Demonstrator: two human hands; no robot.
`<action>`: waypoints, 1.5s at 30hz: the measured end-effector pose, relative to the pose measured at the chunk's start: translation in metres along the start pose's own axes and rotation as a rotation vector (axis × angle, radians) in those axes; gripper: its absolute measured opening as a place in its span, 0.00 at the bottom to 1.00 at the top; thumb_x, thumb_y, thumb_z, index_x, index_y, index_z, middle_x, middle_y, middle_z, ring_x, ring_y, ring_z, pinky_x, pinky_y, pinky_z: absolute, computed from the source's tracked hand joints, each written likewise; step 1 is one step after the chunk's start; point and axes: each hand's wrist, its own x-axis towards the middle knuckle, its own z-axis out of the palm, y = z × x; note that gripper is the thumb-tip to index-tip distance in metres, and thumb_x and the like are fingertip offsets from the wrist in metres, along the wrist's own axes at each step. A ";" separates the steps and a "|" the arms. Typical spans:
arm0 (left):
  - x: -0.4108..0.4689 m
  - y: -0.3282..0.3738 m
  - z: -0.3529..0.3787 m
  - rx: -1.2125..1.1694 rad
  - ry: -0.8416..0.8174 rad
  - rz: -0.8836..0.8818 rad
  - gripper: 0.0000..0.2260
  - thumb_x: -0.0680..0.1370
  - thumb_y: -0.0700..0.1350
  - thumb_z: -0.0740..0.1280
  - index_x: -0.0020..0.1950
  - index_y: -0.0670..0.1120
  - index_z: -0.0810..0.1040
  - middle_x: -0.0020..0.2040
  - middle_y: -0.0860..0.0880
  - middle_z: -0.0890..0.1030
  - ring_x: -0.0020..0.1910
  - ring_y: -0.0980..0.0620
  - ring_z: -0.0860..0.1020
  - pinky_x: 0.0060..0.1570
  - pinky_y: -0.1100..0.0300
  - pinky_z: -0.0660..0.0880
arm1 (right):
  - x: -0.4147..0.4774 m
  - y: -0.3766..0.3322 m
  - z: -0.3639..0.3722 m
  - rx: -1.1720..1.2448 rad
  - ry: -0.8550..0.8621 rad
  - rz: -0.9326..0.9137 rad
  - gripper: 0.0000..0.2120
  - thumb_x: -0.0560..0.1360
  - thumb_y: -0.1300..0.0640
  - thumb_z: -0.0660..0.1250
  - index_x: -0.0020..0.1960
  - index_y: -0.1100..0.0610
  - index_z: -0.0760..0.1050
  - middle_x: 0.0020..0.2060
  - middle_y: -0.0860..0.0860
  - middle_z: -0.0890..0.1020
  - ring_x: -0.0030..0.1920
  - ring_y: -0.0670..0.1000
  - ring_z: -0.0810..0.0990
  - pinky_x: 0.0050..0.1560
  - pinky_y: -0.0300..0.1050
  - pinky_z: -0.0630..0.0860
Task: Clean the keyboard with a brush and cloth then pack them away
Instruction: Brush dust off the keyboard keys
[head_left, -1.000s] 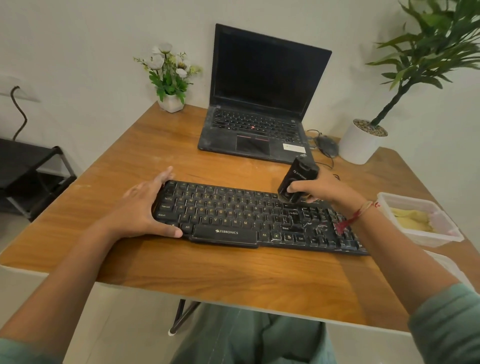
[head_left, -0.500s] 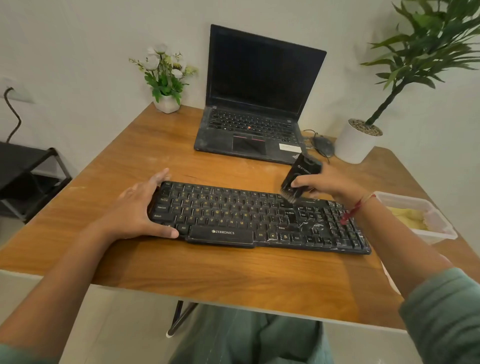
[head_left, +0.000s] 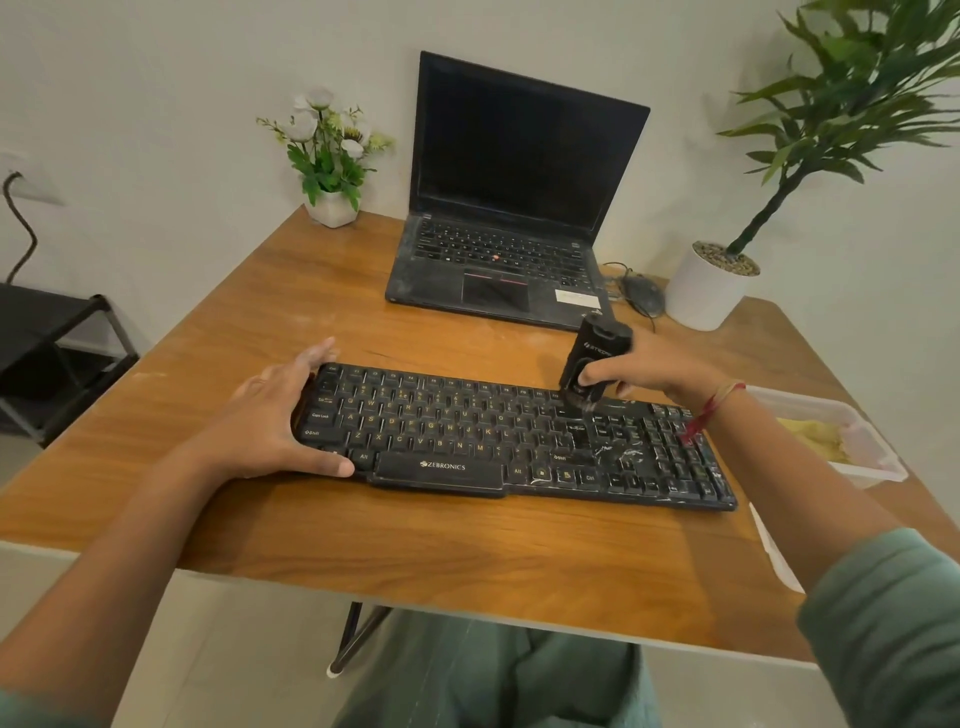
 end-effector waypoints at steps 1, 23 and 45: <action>0.000 0.000 0.000 0.000 0.002 0.002 0.59 0.46 0.81 0.64 0.71 0.68 0.43 0.75 0.57 0.60 0.72 0.50 0.59 0.70 0.48 0.55 | 0.000 -0.001 0.002 0.001 -0.025 0.000 0.16 0.70 0.59 0.72 0.56 0.55 0.72 0.47 0.52 0.81 0.47 0.50 0.79 0.35 0.38 0.75; 0.003 -0.006 0.003 0.033 0.014 0.004 0.57 0.47 0.80 0.65 0.71 0.69 0.43 0.75 0.55 0.62 0.71 0.49 0.62 0.68 0.47 0.58 | -0.003 0.003 0.015 0.080 0.051 0.010 0.19 0.69 0.58 0.74 0.57 0.56 0.73 0.49 0.52 0.81 0.49 0.52 0.81 0.36 0.39 0.76; 0.003 -0.005 0.003 0.017 0.015 -0.018 0.57 0.46 0.81 0.64 0.70 0.70 0.45 0.74 0.54 0.63 0.69 0.48 0.63 0.66 0.46 0.60 | -0.018 -0.003 -0.011 -0.099 -0.185 -0.054 0.19 0.69 0.60 0.74 0.57 0.52 0.71 0.48 0.50 0.81 0.48 0.47 0.80 0.49 0.42 0.77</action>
